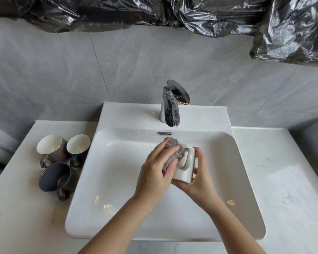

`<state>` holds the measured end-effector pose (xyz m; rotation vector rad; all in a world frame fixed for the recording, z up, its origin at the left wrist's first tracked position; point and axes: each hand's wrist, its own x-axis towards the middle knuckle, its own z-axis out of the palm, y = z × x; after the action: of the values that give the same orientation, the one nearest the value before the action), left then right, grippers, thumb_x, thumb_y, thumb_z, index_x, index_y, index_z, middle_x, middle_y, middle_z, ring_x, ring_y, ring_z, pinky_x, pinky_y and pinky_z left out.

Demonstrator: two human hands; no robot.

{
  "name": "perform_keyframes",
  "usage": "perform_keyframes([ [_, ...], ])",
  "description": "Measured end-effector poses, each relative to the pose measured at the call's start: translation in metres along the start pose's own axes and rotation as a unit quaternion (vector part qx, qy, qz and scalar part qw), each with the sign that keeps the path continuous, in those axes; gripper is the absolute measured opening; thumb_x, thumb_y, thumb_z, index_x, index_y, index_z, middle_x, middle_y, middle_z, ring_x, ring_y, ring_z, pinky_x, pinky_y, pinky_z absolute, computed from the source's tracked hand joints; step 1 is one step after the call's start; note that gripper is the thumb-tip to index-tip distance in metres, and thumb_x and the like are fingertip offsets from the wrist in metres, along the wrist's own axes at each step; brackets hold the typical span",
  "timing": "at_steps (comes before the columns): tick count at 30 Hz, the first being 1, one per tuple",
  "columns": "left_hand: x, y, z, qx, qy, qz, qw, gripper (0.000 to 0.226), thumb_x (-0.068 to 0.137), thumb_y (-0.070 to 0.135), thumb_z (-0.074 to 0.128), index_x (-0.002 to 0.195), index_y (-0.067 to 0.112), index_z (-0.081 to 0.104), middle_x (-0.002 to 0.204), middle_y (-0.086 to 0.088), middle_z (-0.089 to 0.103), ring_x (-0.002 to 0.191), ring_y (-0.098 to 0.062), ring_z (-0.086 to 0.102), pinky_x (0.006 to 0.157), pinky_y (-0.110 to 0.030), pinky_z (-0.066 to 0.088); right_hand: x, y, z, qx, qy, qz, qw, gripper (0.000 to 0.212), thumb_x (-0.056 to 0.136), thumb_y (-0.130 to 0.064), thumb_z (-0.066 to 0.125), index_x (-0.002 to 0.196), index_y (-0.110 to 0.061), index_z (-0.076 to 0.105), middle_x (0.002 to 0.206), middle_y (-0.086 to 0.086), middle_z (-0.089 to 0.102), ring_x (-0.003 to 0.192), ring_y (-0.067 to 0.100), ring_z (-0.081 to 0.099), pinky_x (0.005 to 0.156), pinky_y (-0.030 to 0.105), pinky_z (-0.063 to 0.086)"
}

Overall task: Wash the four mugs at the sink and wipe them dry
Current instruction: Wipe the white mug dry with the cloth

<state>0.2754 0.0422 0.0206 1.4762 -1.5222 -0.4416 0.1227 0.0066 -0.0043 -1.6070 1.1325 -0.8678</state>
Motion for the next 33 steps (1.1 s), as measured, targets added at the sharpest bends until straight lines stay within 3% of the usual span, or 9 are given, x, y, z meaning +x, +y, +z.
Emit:
perform_keyframes([
  [5, -0.02, -0.01, 0.003, -0.051, 0.009, -0.003, 0.999, 0.035, 0.093, 0.026, 0.052, 0.126, 0.019, 0.063, 0.138, 0.001, 0.054, 0.13, -0.004, 0.048, 0.105, -0.017, 0.038, 0.006, -0.001, -0.005, -0.006, 0.022, 0.002, 1.0, 0.095, 0.06, -0.04, 0.093, 0.135, -0.026, 0.037, 0.13, 0.006, 0.053, 0.109, 0.021, 0.062, 0.086, 0.047, 0.056],
  [9, 0.007, -0.01, 0.001, -0.061, 0.043, -0.034, 0.997, 0.036, 0.092, 0.025, 0.051, 0.125, 0.016, 0.063, 0.131, 0.007, 0.057, 0.125, -0.001, 0.051, 0.105, -0.018, 0.038, -0.004, -0.002, 0.001, 0.012, -0.001, -0.003, 1.0, 0.094, 0.062, -0.032, 0.095, 0.135, -0.025, 0.037, 0.13, 0.005, 0.054, 0.108, 0.023, 0.063, 0.085, 0.048, 0.056],
  [14, -0.016, -0.011, 0.005, -0.103, 0.065, -0.049, 0.991, 0.034, 0.093, 0.018, 0.053, 0.127, 0.018, 0.059, 0.132, 0.006, 0.059, 0.125, -0.006, 0.053, 0.105, -0.021, 0.04, 0.001, -0.008, -0.002, 0.032, 0.021, -0.009, 0.999, 0.086, 0.063, -0.02, 0.095, 0.128, -0.032, 0.04, 0.121, -0.008, 0.057, 0.099, 0.019, 0.065, 0.08, 0.035, 0.057],
  [18, -0.014, -0.007, 0.002, -0.076, 0.074, -0.03, 0.994, 0.035, 0.093, 0.021, 0.05, 0.126, 0.016, 0.061, 0.132, 0.005, 0.057, 0.126, -0.005, 0.051, 0.105, -0.018, 0.038, 0.003, -0.004, -0.001, -0.005, 0.01, -0.021, 1.0, 0.092, 0.063, -0.032, 0.093, 0.134, -0.029, 0.035, 0.128, 0.001, 0.052, 0.106, 0.022, 0.062, 0.083, 0.046, 0.057],
  [23, 0.003, 0.001, -0.001, -0.009, 0.058, -0.015, 0.998, 0.035, 0.093, 0.025, 0.049, 0.124, 0.018, 0.065, 0.133, 0.01, 0.051, 0.126, 0.01, 0.043, 0.102, -0.006, 0.032, -0.009, 0.01, 0.01, -0.072, 0.006, -0.041, 0.997, 0.096, 0.064, -0.038, 0.091, 0.139, -0.021, 0.034, 0.13, -0.003, 0.046, 0.116, 0.02, 0.054, 0.083, 0.043, 0.056],
  [28, -0.022, 0.003, 0.007, -0.008, 0.037, 0.002, 0.999, 0.034, 0.095, 0.023, 0.05, 0.125, 0.017, 0.065, 0.141, -0.003, 0.05, 0.13, -0.006, 0.048, 0.105, -0.016, 0.037, 0.003, 0.008, 0.003, -0.064, 0.046, -0.032, 0.996, 0.1, 0.061, -0.051, 0.085, 0.14, -0.025, 0.03, 0.134, -0.004, 0.043, 0.123, 0.018, 0.052, 0.093, 0.042, 0.052],
  [33, -0.008, 0.001, 0.006, -0.051, 0.09, -0.068, 0.992, 0.033, 0.093, 0.016, 0.052, 0.124, 0.013, 0.063, 0.127, 0.002, 0.061, 0.119, -0.002, 0.054, 0.101, -0.017, 0.041, -0.002, 0.005, 0.006, -0.038, 0.036, -0.03, 0.998, 0.095, 0.061, -0.041, 0.092, 0.137, -0.03, 0.036, 0.131, -0.001, 0.048, 0.117, 0.023, 0.056, 0.087, 0.046, 0.055],
])
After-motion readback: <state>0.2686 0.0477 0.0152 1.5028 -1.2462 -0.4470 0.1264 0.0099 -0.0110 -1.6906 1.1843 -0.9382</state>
